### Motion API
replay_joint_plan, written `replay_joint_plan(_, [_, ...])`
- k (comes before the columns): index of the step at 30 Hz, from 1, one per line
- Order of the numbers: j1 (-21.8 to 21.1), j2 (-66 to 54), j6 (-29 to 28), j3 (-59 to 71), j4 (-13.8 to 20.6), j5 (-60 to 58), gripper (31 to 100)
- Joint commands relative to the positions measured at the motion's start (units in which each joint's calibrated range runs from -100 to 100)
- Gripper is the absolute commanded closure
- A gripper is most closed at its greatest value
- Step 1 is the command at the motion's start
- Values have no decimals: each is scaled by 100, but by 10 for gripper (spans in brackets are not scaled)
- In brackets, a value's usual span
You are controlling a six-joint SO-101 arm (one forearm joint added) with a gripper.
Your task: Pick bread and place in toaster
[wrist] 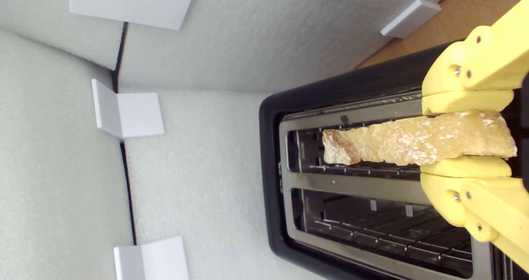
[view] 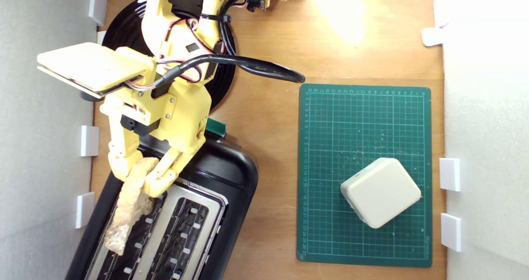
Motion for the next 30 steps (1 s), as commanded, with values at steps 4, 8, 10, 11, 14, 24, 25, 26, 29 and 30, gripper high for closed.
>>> replay_joint_plan(4, [-40,86,-13,-299,25,-222,745])
replay_joint_plan(8, [-40,128,-3,-299,-11,-222,745])
replay_joint_plan(10, [-40,203,-3,-308,-11,-231,745])
replay_joint_plan(11, [-40,236,-3,-308,-11,-231,743])
replay_joint_plan(14, [-40,286,-3,-308,-20,-231,738])
replay_joint_plan(24, [-48,269,23,-299,-56,-231,662])
replay_joint_plan(25, [-48,245,29,-299,-38,-231,587])
replay_joint_plan(26, [-48,245,29,-299,-29,-231,571])
replay_joint_plan(29, [-137,220,34,-299,25,-222,544])
replay_joint_plan(30, [-145,211,34,-299,25,-222,544])
